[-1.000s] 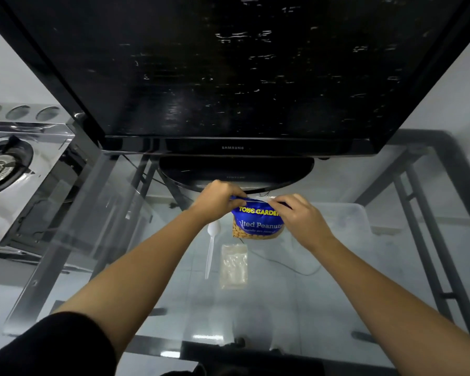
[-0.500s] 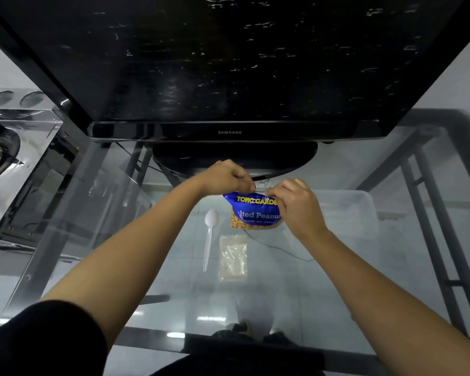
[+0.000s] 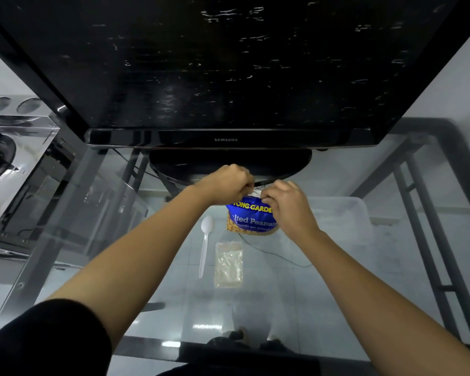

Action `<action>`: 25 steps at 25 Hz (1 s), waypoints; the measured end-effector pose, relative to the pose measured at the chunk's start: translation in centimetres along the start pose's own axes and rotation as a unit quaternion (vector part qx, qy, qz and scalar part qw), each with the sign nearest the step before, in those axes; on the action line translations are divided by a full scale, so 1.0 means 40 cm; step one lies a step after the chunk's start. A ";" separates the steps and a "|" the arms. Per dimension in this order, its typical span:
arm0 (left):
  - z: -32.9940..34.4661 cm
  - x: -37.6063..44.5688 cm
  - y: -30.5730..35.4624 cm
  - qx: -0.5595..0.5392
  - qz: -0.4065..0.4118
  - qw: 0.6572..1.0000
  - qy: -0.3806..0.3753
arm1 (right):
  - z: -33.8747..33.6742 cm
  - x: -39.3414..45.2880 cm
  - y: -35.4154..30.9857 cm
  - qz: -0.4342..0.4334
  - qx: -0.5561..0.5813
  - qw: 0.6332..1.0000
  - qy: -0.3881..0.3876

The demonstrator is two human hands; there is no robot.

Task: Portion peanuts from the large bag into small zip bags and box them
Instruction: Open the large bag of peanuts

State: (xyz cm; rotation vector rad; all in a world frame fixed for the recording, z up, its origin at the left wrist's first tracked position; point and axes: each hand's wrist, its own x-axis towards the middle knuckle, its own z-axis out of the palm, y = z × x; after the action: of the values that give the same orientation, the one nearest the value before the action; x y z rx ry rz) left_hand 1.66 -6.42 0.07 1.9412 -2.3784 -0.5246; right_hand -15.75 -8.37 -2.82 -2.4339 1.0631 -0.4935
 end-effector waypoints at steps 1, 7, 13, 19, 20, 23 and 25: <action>0.002 -0.001 0.006 0.009 0.002 1.000 0.008 | -0.002 0.000 0.002 0.002 0.001 1.000 -0.003; 0.013 0.011 0.026 0.024 -0.007 0.999 0.024 | -0.011 0.002 0.019 0.028 0.002 0.999 -0.022; -0.013 0.035 0.006 0.029 -0.044 0.996 0.074 | -0.017 -0.022 -0.003 -0.011 0.017 1.000 0.008; -0.003 0.024 -0.020 0.014 -0.044 0.990 0.132 | -0.023 -0.047 -0.018 -0.023 0.068 0.997 -0.034; -0.007 0.017 -0.019 -0.044 -0.063 0.989 0.129 | -0.026 -0.048 -0.019 -0.002 0.097 0.995 -0.018; -0.016 -0.015 -0.020 -0.157 -0.091 0.980 0.078 | -0.035 -0.032 -0.004 0.090 0.129 0.987 0.037; -0.010 -0.035 -0.019 -0.161 -0.124 0.978 0.036 | -0.040 -0.014 0.007 0.132 0.137 0.982 0.007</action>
State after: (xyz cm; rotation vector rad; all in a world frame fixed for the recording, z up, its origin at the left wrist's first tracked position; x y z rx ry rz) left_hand 2.79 -5.32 0.51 2.0705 -1.8752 -0.7797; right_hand -17.05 -8.53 -1.69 -2.0181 1.2157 -0.5294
